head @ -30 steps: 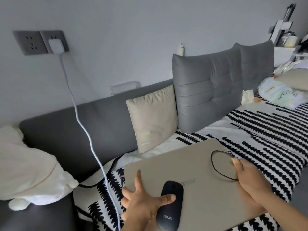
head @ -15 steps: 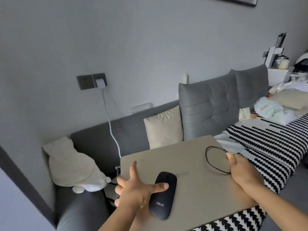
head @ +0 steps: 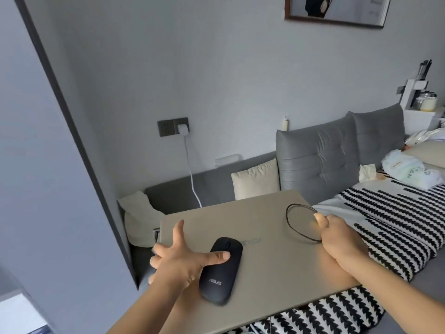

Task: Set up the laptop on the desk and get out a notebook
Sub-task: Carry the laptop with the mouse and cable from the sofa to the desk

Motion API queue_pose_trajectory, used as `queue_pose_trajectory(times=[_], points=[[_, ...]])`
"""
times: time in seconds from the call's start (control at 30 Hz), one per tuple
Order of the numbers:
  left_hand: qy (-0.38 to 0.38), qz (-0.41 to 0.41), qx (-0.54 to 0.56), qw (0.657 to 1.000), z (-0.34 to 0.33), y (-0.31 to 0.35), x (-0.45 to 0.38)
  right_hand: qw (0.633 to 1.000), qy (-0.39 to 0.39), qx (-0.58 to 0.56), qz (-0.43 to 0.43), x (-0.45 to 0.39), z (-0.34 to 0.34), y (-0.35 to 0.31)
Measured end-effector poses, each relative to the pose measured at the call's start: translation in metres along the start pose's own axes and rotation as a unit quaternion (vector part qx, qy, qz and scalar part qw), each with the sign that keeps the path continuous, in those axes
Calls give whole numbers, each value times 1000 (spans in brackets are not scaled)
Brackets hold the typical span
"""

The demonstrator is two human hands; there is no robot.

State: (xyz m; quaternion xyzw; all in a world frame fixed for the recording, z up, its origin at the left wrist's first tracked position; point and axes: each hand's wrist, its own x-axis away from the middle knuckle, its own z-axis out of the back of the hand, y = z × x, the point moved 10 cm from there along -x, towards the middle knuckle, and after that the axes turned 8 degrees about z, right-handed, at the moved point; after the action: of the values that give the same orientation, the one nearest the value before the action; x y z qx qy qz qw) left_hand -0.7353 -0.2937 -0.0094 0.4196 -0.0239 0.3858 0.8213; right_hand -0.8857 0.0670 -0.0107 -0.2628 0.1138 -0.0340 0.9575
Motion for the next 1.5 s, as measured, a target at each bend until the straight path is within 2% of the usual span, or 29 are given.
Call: queue_pose_trajectory(times=[0.47, 0.77, 1.13, 1.5], points=[[66, 14, 87, 994, 72, -98, 126, 989, -56, -63, 126, 107, 11, -53], [134, 66, 130, 980, 114, -183, 203, 966, -118, -92, 209, 184, 6, -101], [220, 106, 169, 955, 206, -284, 262, 938, -174, -91, 285, 288, -16, -210], [266, 142, 162, 939, 323, -404, 277, 906, -205, -173, 328, 395, -75, -340]])
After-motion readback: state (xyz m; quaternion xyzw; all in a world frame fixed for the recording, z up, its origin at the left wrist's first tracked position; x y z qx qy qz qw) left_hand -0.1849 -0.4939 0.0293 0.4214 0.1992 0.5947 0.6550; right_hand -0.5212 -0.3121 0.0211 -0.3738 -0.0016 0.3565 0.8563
